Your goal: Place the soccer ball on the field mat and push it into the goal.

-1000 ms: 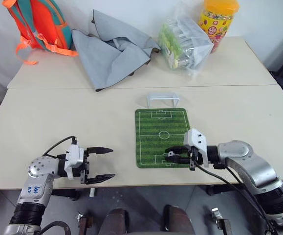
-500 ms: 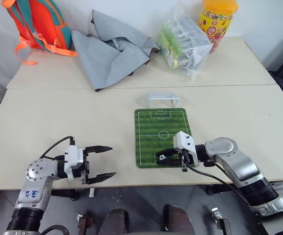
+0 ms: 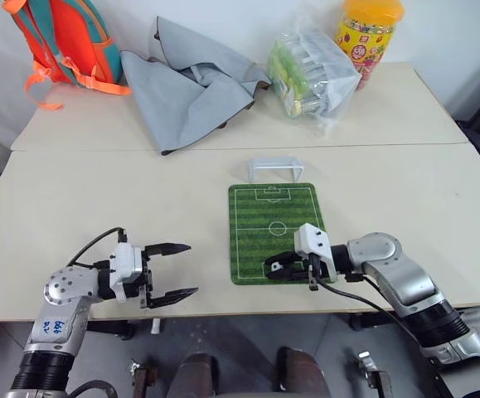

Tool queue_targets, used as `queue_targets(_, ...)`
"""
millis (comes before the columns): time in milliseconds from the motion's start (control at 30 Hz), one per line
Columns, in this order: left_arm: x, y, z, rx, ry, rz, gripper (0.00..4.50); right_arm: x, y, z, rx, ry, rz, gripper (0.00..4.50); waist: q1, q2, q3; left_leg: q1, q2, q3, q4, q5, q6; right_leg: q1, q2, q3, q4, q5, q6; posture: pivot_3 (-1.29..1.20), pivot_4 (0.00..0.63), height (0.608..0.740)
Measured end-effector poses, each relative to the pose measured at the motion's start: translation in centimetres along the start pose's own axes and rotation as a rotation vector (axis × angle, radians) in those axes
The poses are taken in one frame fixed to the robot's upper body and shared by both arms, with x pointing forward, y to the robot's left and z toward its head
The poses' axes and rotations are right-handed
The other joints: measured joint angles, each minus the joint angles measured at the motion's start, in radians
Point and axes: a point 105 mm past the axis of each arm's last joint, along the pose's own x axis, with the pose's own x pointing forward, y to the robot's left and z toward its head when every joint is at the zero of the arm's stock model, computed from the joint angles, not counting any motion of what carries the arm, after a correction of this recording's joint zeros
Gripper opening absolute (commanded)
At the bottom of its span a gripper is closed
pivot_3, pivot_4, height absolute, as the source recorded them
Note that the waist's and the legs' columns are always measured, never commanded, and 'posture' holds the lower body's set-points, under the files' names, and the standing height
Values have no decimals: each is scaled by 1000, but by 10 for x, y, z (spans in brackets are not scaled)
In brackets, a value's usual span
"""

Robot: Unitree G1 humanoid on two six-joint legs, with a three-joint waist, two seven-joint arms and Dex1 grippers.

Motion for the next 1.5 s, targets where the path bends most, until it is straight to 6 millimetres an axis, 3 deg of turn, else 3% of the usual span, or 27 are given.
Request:
queue_targets(300, 1, 7, 1, 7, -5, 10, 4500, -1, -1, 0, 6, 1, -4, 849, 0, 0, 0, 0, 0, 0, 0, 0, 0, 0, 0, 0, 0, 0, 0, 0, 150, 740)
queue_targets(533, 2, 10, 2, 21, -12, 15, 4500, -2, 4, -1, 12, 0, 17, 2976, 0, 0, 0, 0, 0, 0, 1, 0, 0, 0, 0, 0, 0, 0, 0, 0, 150, 740)
queue_targets(767, 1, 14, -1, 9, -11, 29, 4500, -5, 0, 1, 9, -6, 0, 2976, 0, 0, 0, 0, 1, 0, 2, 0, 0, 0, 1, 0, 1, 0, -1, 0, 150, 740)
queue_targets(933, 3, 15, 0, 22, -22, 31, 4500, -13, -7, 22, -51, -23, -20, 2976, 0, 0, 0, 0, 2, 0, 2, 0, -1, 0, 2, 0, 1, 0, -1, 0, 150, 740)
queue_targets(1133, 8, 19, -1, 25, -39, 35, 4500, -16, -1, 47, -86, -60, -4, 2976, 1, 0, 0, 0, 2, 0, 2, 0, -1, 0, 2, 0, 0, 0, -1, 0, 150, 740)
queue_targets(1267, 12, 21, -1, 27, -52, 24, 4500, -26, 8, 51, -70, -52, -27, 1689, 8, 0, 0, -1, 2, 0, 2, -1, -1, 0, 2, 0, 0, 0, -1, 0, 150, 740)
queue_targets(1433, 13, 20, -3, 26, -53, 15, 4500, -27, 29, 39, -7, -29, -29, 28, 7, -1, 0, -1, 2, 0, 2, -1, -1, 0, 2, 0, 0, 0, -1, 0, 150, 740)
queue_targets(1500, 13, 19, -3, 29, -54, 11, 4500, -25, 35, 39, 2, -33, -23, 28, 2, -1, 0, -1, 2, 0, 3, -1, -1, 0, 2, 0, 0, 0, -1, 0, 150, 740)
